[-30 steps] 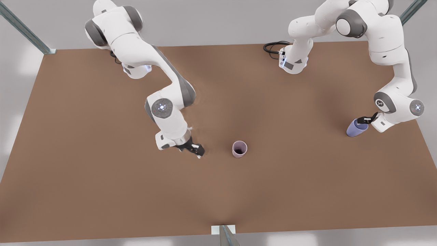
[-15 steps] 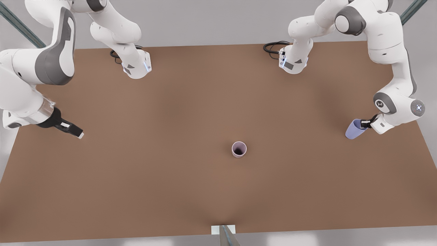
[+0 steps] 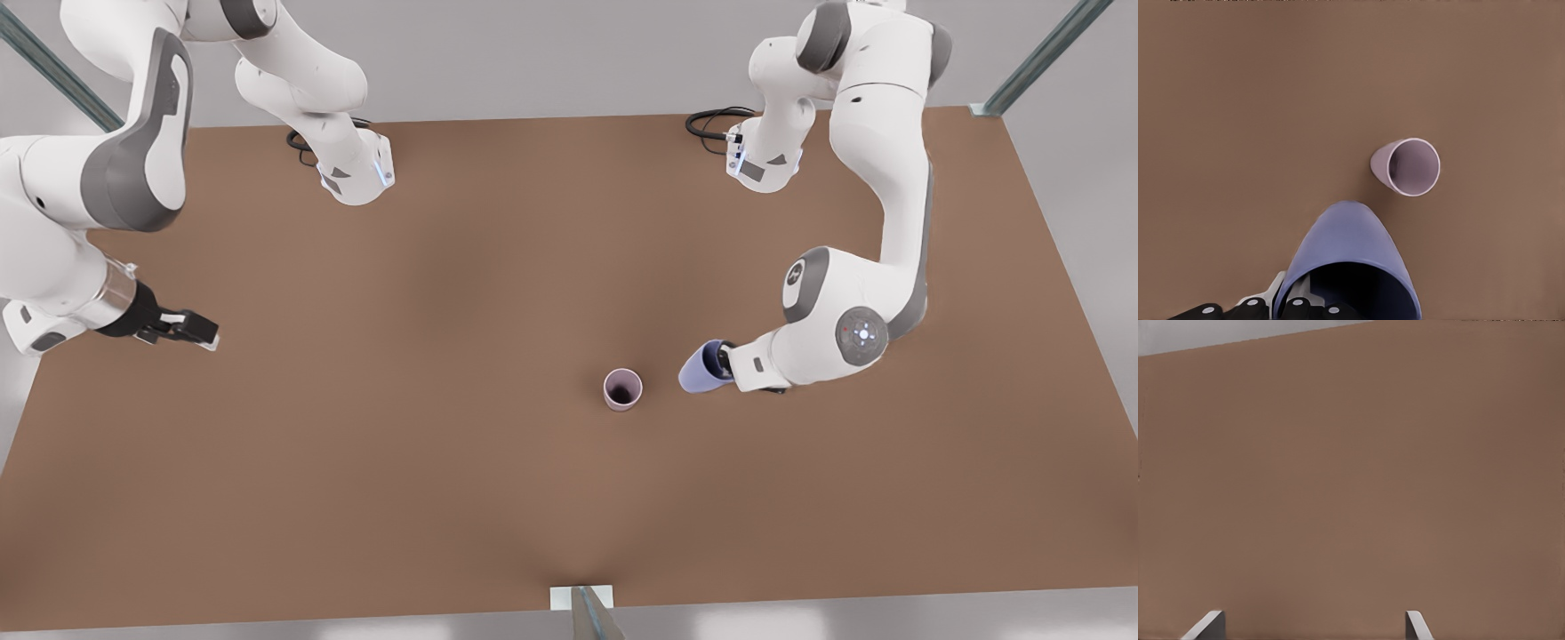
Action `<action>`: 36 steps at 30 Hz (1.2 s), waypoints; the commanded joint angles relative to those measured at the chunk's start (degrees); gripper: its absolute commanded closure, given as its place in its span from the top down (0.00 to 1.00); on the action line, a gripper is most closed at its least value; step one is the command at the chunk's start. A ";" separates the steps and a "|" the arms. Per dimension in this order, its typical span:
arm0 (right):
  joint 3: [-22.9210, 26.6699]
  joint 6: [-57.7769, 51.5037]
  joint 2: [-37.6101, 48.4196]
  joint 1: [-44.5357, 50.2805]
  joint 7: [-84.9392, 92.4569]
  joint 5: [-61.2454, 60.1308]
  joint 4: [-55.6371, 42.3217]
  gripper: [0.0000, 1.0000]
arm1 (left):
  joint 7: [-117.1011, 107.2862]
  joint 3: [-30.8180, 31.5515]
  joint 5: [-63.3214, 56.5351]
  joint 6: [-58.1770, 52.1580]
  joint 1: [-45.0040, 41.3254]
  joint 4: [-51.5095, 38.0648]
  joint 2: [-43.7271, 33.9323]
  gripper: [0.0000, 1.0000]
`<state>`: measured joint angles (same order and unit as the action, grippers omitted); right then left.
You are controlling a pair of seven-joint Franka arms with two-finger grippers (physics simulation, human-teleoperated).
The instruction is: Stack the cups, with the pink cup at the bottom and the purple cup at the top
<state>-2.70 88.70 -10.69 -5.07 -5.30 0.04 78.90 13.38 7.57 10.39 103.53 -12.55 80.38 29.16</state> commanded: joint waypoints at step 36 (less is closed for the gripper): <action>-0.03 0.77 -0.91 0.67 11.46 0.32 -0.23 1.00 | -59.53 0.34 -0.55 2.56 -9.51 -6.11 11.44 0.21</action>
<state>-2.72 89.41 -11.66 -4.42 4.53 0.29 78.73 -38.15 7.90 9.73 106.01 -22.03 74.29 40.55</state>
